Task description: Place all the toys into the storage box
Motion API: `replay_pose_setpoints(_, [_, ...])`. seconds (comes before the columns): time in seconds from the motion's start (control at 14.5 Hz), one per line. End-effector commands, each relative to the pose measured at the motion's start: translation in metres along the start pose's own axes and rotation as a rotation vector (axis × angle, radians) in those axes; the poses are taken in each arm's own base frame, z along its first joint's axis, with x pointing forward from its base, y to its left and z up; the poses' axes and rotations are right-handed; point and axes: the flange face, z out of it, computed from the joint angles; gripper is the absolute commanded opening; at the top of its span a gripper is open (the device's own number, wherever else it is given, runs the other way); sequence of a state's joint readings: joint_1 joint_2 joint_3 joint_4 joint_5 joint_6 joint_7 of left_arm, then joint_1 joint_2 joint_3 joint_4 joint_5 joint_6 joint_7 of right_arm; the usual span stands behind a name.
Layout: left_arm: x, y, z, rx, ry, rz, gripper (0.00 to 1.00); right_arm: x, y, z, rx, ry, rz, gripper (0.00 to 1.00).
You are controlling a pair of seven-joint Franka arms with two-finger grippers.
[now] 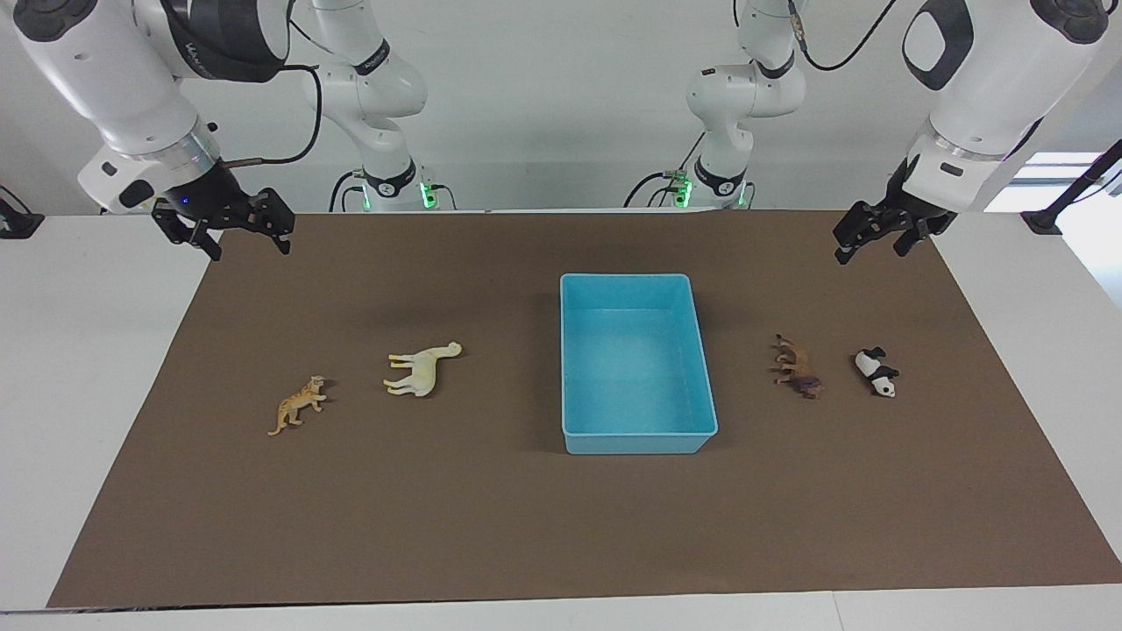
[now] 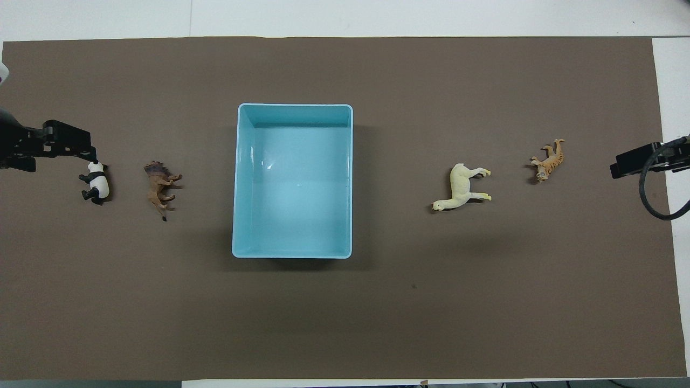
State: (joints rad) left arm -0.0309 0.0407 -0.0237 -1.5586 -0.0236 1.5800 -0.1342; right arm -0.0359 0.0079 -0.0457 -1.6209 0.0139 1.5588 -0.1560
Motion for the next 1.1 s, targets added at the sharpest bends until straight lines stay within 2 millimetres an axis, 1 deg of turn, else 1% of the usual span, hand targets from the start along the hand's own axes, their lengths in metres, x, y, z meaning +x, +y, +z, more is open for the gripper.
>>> replay_pose_setpoints(0.0, [-0.003, -0.005, -0.002, 0.011, 0.016, -0.002, 1.0, -0.007, 0.004, -0.001, -0.008, 0.001, -0.012, 1.0])
replay_pose_setpoints(0.28, [-0.003, -0.006, -0.001, 0.011, 0.018, 0.014, 1.0, -0.007, 0.003, -0.001, -0.008, 0.001, -0.011, 1.0])
replay_pose_setpoints(0.69, [-0.009, -0.008, 0.016, 0.006, 0.067, -0.002, 1.0, -0.005, 0.002, 0.0, -0.01, 0.01, 0.002, 1.0])
replay_pose_setpoints(0.83, [-0.006, -0.014, 0.031, 0.002, 0.108, -0.01, 1.0, -0.002, 0.003, 0.001, -0.013, 0.035, 0.039, 1.0])
replay_pose_setpoints(0.9, [-0.005, -0.025, 0.043, 0.003, 0.105, -0.027, 1.0, 0.001, 0.004, 0.005, -0.013, 0.032, 0.048, 1.0])
replay_pose_setpoints(1.03, [0.001, -0.028, 0.065, 0.003, 0.105, -0.029, 1.0, 0.009, 0.007, 0.013, -0.014, 0.055, 0.129, 1.0])
